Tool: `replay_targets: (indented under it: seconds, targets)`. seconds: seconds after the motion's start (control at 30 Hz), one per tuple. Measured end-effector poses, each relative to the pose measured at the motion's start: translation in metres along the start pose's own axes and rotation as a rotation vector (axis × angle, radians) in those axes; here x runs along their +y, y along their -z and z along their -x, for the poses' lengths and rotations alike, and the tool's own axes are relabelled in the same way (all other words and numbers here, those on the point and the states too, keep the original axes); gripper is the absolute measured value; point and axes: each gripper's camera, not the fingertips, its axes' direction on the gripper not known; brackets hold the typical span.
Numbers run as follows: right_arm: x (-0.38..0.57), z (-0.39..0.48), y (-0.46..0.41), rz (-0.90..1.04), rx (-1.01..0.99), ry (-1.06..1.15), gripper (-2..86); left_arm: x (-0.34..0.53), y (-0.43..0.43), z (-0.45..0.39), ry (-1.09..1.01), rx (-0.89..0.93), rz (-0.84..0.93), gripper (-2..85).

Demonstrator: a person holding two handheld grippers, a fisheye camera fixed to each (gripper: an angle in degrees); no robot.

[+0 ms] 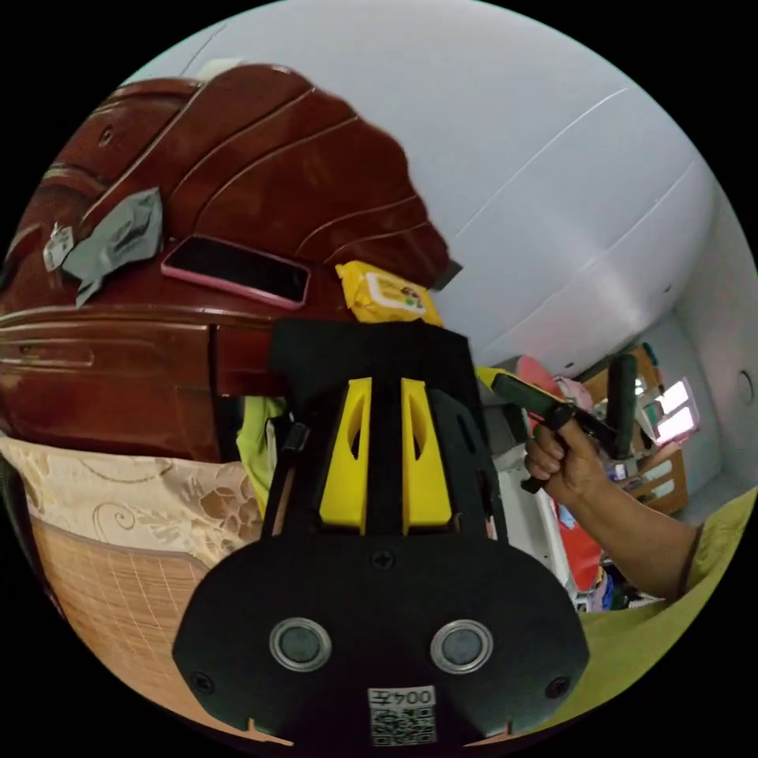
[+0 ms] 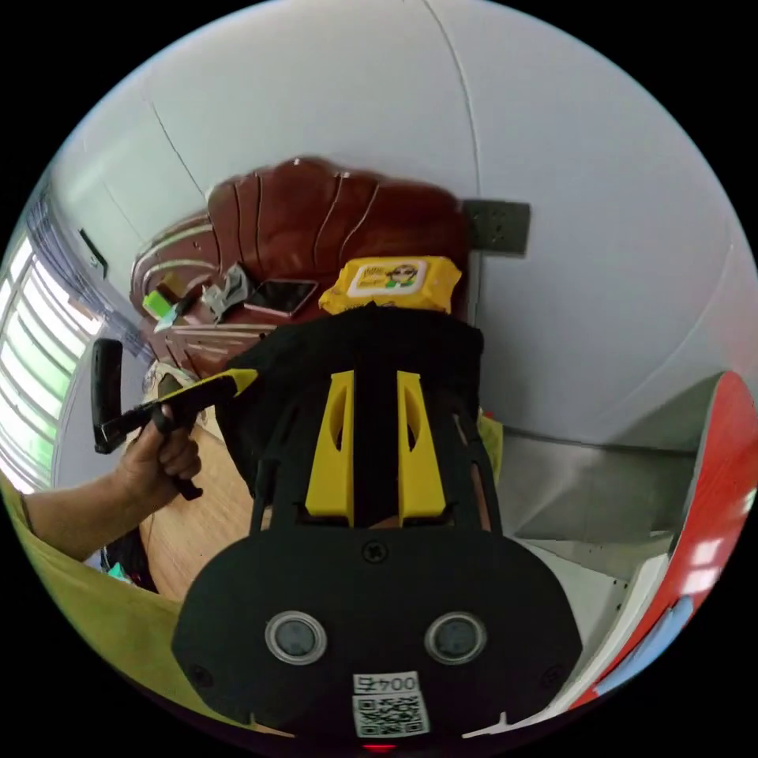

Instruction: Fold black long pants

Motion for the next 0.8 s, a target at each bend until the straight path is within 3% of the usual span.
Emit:
replay_targets:
  seconds: [0.47,0.6,0.8]
  targets:
    - [0.001,0.056,-0.052,0.063,-0.125,0.176,8.0,0.137,-0.039,0.037,0.187,-0.200,-0.056,1.8]
    - [-0.010,0.082,-0.033,0.100,-0.146,0.214,6.6,0.188,-0.002,0.062,0.355,-0.037,-0.082,1.1]
    - [-0.038,0.172,0.019,0.080,-0.323,0.436,8.3,0.345,0.113,0.099,0.582,0.134,-0.411,0.3]
